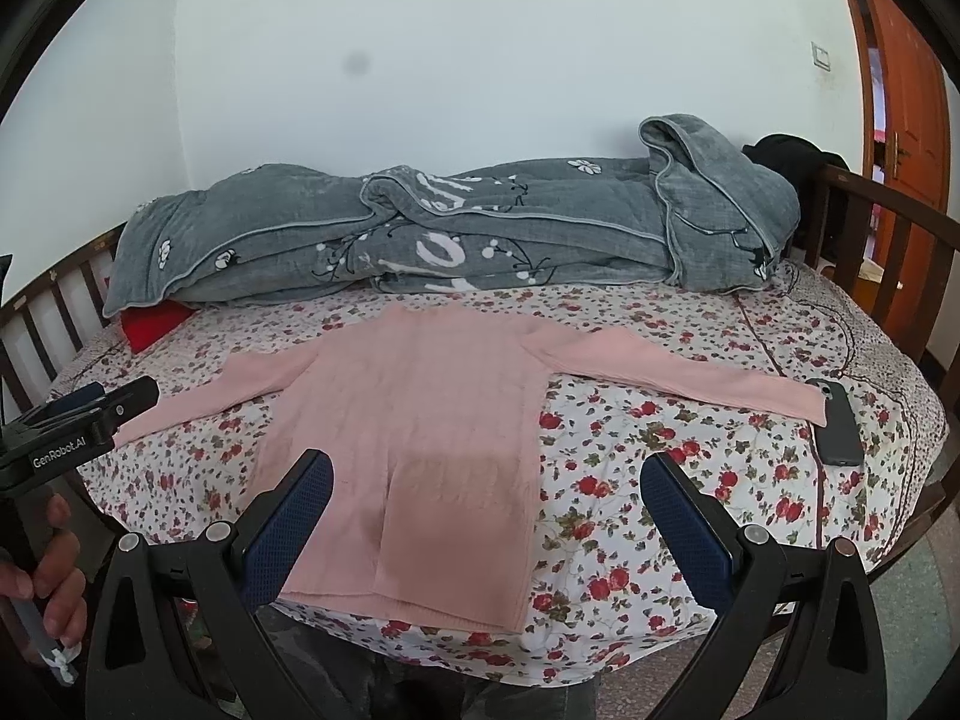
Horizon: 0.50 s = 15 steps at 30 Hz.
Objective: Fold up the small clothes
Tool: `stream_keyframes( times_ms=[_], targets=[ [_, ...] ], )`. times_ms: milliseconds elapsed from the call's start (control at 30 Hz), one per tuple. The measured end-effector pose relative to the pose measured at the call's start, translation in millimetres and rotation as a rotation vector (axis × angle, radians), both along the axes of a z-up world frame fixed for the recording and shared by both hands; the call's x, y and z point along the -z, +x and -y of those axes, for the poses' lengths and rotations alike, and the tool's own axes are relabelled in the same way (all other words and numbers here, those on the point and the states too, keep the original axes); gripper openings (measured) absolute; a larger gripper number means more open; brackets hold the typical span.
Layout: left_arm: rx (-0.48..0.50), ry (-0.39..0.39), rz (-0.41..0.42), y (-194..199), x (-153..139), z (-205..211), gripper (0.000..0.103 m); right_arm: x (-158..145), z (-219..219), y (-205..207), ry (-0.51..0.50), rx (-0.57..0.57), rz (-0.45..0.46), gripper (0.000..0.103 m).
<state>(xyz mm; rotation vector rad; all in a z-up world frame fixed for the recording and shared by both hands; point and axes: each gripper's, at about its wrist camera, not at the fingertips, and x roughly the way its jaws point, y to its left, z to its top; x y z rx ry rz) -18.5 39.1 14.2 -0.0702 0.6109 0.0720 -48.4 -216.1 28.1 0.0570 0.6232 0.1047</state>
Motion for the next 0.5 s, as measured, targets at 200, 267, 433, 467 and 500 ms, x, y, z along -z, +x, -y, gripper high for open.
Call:
stream_keyframes(
  times_ms=[200,267,433,467,500],
  targets=[
    [-0.011,-0.006,0.013,3,0,-7,0.091,0,-5,-1,-0.028,0.01,0.016,0.101],
    [-0.014,-0.017,0.012,7,2,-11,0.091,1,-6,-2,-0.023,0.001,0.018,0.101],
    [-0.041,-0.019,-0.003,19,19,-26,0.091,5,-15,-3,-0.048,-0.021,0.065,0.101],
    [-0.049,-0.026,-0.007,23,25,-31,0.091,7,-18,-2,-0.062,-0.027,0.078,0.101],
    [-0.058,-0.035,-0.011,27,32,-36,0.091,9,-21,-1,-0.073,-0.033,0.088,0.101]
  ],
)
